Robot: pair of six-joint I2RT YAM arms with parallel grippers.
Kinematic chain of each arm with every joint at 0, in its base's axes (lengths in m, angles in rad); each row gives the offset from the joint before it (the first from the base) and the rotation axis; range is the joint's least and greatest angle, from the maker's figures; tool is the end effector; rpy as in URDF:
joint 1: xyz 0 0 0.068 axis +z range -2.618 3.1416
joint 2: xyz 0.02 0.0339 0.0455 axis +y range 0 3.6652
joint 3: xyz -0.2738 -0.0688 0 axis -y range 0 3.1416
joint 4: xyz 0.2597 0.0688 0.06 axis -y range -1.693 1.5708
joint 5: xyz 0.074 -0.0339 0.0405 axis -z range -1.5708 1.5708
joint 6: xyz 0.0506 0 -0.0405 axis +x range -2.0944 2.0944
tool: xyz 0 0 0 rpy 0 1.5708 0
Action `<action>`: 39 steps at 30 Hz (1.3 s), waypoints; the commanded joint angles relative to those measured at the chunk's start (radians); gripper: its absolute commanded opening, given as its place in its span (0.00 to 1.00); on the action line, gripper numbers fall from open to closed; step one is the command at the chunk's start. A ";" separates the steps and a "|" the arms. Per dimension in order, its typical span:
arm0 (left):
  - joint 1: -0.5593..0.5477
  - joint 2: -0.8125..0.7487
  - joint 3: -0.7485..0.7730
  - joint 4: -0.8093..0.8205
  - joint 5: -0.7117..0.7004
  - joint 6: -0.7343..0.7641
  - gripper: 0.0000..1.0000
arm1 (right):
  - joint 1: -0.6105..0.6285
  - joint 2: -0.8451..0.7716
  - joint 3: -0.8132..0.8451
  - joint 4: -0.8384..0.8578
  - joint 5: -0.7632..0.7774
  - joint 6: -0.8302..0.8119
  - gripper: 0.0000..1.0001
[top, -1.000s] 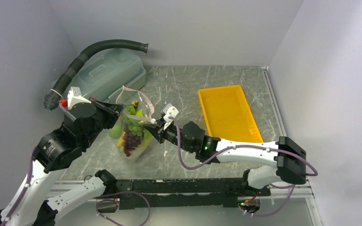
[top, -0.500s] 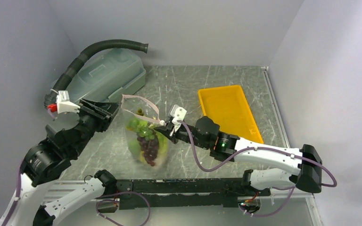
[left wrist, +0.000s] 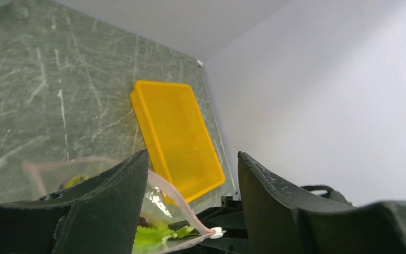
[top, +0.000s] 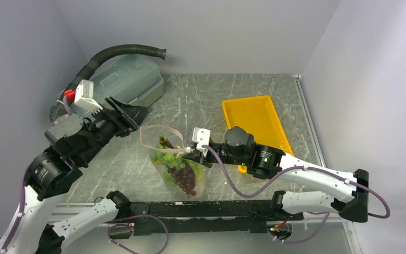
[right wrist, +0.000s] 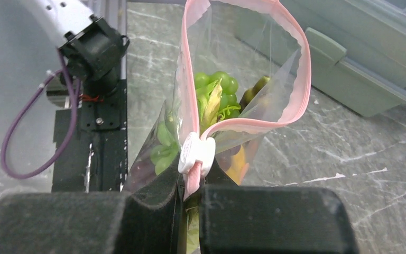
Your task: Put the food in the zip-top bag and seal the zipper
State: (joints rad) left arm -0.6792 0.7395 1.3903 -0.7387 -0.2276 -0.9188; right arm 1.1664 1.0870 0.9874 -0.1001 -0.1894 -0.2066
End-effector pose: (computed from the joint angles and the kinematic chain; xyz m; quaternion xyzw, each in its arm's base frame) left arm 0.0934 -0.0607 0.4923 -0.1637 0.7183 -0.4225 0.5280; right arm 0.1007 0.2596 0.3652 -0.5347 0.5581 0.3559 0.5253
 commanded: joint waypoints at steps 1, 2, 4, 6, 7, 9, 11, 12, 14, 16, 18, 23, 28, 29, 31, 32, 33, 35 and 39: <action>0.003 0.069 0.075 0.064 0.201 0.187 0.66 | -0.004 -0.071 0.080 0.021 -0.100 -0.066 0.00; 0.003 0.082 0.078 0.073 0.239 0.204 0.65 | -0.004 -0.077 0.083 0.010 -0.112 -0.078 0.00; 0.003 0.108 0.087 0.084 0.314 0.245 0.63 | -0.004 -0.086 0.089 -0.013 -0.132 -0.098 0.00; 0.003 0.134 0.101 0.085 0.405 0.299 0.60 | -0.004 -0.090 0.101 -0.042 -0.154 -0.119 0.00; 0.004 0.148 0.109 0.081 0.452 0.329 0.59 | -0.004 -0.092 0.111 -0.062 -0.167 -0.127 0.00; 0.003 0.176 0.128 0.066 0.575 0.382 0.58 | -0.004 -0.092 0.137 -0.107 -0.196 -0.139 0.00; 0.003 0.206 0.139 0.047 0.674 0.431 0.58 | -0.004 -0.085 0.167 -0.153 -0.229 -0.147 0.00; 0.003 0.217 0.143 0.038 0.714 0.450 0.57 | -0.004 -0.081 0.184 -0.179 -0.247 -0.150 0.00; 0.003 0.234 0.144 0.020 0.798 0.496 0.56 | -0.004 -0.074 0.211 -0.219 -0.267 -0.149 0.00; 0.003 0.244 0.141 -0.002 0.861 0.536 0.56 | -0.004 -0.072 0.228 -0.244 -0.272 -0.146 0.00; 0.003 0.246 0.139 -0.028 0.918 0.571 0.55 | -0.004 -0.073 0.242 -0.270 -0.274 -0.141 0.00; 0.003 0.234 0.121 -0.083 0.997 0.637 0.54 | -0.004 -0.069 0.279 -0.314 -0.285 -0.113 0.00; 0.003 0.234 0.101 -0.120 1.027 0.678 0.47 | -0.004 -0.056 0.318 -0.349 -0.300 -0.090 0.00; 0.003 0.237 0.096 -0.128 1.027 0.685 0.46 | -0.004 -0.054 0.325 -0.354 -0.304 -0.085 0.00; 0.003 0.242 0.086 -0.130 1.033 0.694 0.43 | -0.004 -0.047 0.340 -0.364 -0.320 -0.073 0.00; 0.003 0.242 0.081 -0.125 1.045 0.696 0.42 | -0.004 -0.044 0.347 -0.371 -0.327 -0.070 0.00; 0.003 0.241 0.076 -0.118 1.051 0.697 0.43 | -0.004 -0.040 0.354 -0.380 -0.331 -0.068 0.00; 0.004 0.238 0.067 -0.105 1.067 0.696 0.48 | -0.004 -0.028 0.377 -0.401 -0.341 -0.063 0.00; 0.003 0.232 0.046 -0.078 1.128 0.707 0.59 | -0.004 -0.004 0.416 -0.447 -0.364 -0.043 0.00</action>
State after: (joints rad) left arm -0.6777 0.9798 1.4452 -0.8585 0.8070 -0.2531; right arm 1.1637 1.0824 1.3090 -0.5953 -0.4923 -0.2813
